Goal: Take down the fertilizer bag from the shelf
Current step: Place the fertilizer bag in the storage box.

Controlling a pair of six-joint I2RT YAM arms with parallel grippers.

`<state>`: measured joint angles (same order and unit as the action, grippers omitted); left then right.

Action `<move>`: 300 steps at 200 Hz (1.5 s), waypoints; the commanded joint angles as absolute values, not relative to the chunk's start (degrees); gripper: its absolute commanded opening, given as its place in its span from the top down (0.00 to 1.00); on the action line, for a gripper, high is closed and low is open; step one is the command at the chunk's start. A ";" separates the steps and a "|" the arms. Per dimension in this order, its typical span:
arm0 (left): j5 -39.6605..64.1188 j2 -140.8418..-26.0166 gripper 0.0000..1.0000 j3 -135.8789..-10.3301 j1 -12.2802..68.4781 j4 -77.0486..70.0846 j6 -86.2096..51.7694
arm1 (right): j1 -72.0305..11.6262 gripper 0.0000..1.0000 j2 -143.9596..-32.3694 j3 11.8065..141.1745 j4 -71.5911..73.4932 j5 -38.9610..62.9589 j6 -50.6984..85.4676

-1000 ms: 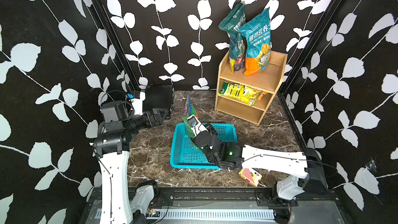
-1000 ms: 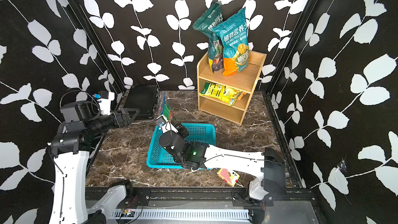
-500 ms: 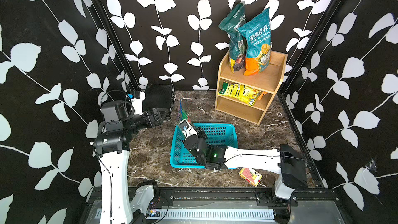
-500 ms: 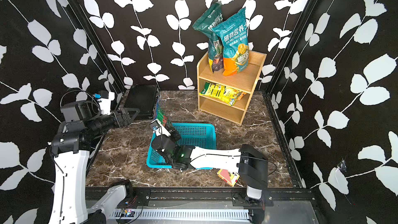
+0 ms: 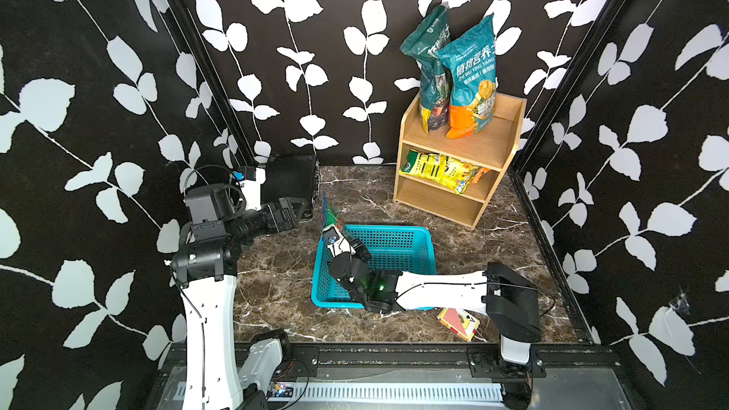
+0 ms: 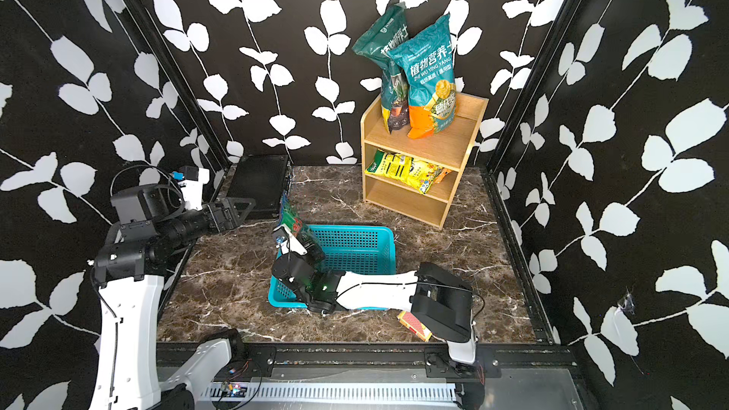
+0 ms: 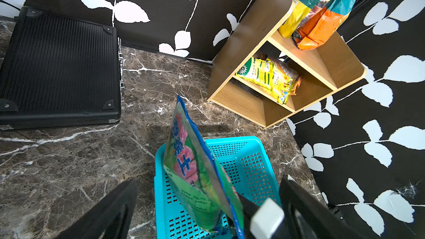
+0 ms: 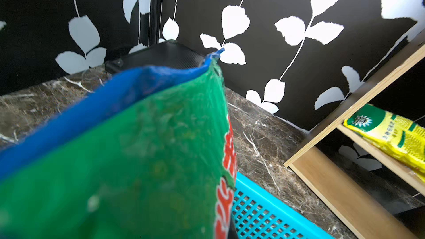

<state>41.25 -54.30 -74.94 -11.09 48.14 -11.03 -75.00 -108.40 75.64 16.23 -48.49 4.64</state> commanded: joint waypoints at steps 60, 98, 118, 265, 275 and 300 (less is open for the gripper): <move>41.48 -53.83 0.01 -74.82 -11.55 47.76 -11.34 | -75.86 1.00 -111.00 80.03 28.25 -50.00 11.73; 41.36 -53.75 0.01 -74.84 -11.53 47.89 -11.34 | -78.16 0.99 -111.01 77.39 29.49 -48.19 13.79; 41.12 -53.65 0.01 -74.88 -11.59 47.94 -11.30 | -79.08 0.92 -110.35 75.55 30.73 -45.42 15.11; 40.57 -53.28 0.01 -74.88 -11.56 48.12 -11.29 | -80.47 0.23 -111.62 78.23 23.99 -19.43 15.66; 40.57 -53.31 0.01 -74.79 -11.57 47.97 -11.40 | -80.43 0.22 -111.26 78.22 23.92 -20.39 14.52; 40.69 -53.50 0.01 -74.69 -11.57 47.92 -11.43 | -80.63 0.21 -106.76 77.67 21.94 -22.19 10.98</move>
<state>40.82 -54.28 -74.94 -11.09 48.14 -11.18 -79.85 -111.13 75.79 22.90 -22.48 14.59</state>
